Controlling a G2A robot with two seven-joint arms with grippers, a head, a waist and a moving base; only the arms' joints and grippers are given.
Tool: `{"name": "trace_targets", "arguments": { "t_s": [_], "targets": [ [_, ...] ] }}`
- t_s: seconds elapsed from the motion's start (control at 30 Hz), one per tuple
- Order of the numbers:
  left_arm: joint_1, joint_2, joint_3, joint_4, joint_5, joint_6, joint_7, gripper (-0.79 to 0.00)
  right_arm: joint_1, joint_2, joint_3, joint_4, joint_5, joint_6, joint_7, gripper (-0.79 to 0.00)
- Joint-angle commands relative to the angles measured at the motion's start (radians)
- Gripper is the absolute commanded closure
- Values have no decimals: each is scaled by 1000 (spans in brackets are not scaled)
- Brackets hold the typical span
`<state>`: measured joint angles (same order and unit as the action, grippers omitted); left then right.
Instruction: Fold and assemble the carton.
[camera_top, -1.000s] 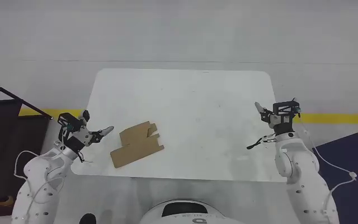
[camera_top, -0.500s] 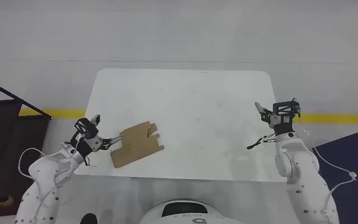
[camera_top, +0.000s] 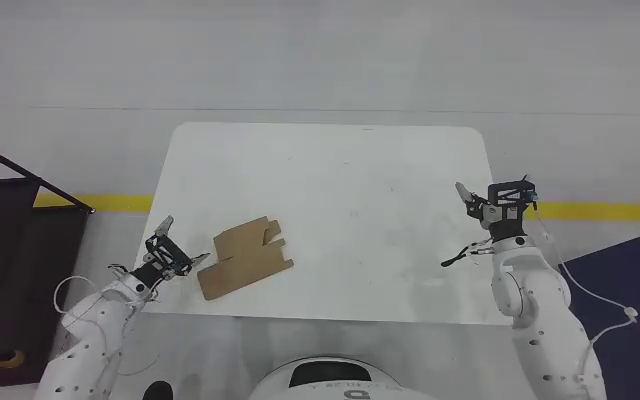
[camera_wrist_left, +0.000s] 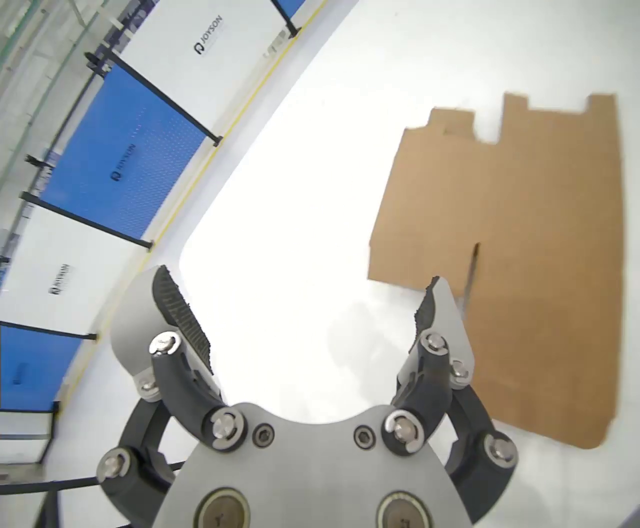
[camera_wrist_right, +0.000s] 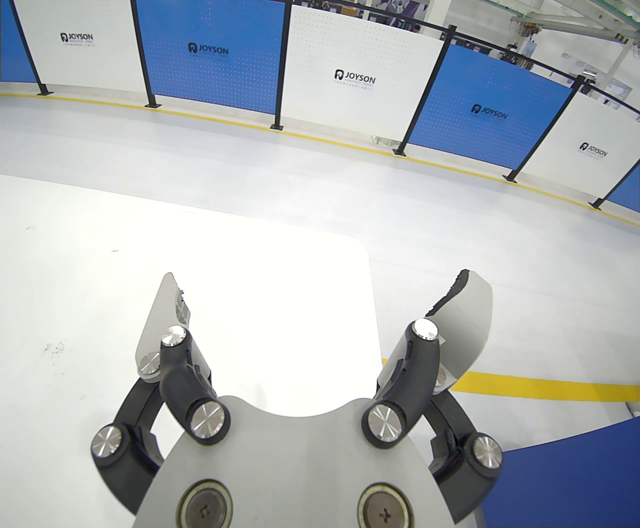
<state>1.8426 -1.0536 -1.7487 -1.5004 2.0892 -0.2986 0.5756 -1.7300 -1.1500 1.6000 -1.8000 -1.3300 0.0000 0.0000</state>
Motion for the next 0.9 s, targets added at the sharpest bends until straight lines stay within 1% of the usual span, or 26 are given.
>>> {"name": "trace_targets", "arguments": {
  "t_s": [0.0,0.03,0.1,0.17,0.27,0.37,0.43,0.5,0.67,0.77,0.87],
  "targets": [
    [0,-1,9,20,80,151,15,-785,0,0,0,0,0,0,0,-785],
    [-1,-1,19,30,115,204,25,-785,0,0,0,0,0,0,0,-785],
    [-8,-3,33,50,152,279,39,-785,0,0,0,0,0,0,0,-785],
    [-17,-3,49,63,189,311,52,-785,0,0,0,0,0,0,0,-785],
    [-33,-1,65,73,222,309,76,-785,0,0,0,0,0,0,0,-785],
    [-41,4,76,76,258,276,106,-785,0,0,0,0,0,0,0,-785],
    [-44,10,78,72,317,252,99,-785,0,0,0,0,0,0,0,-785],
    [-44,12,78,68,333,248,88,-785,0,0,0,0,0,0,0,-785],
    [-30,18,66,57,389,261,63,-785,0,0,0,0,0,0,0,-785],
    [-24,19,87,41,425,265,61,-785,0,0,0,0,0,0,0,-785],
    [-32,16,111,34,418,276,57,-785,0,0,0,0,0,0,0,-785]
  ]
}}
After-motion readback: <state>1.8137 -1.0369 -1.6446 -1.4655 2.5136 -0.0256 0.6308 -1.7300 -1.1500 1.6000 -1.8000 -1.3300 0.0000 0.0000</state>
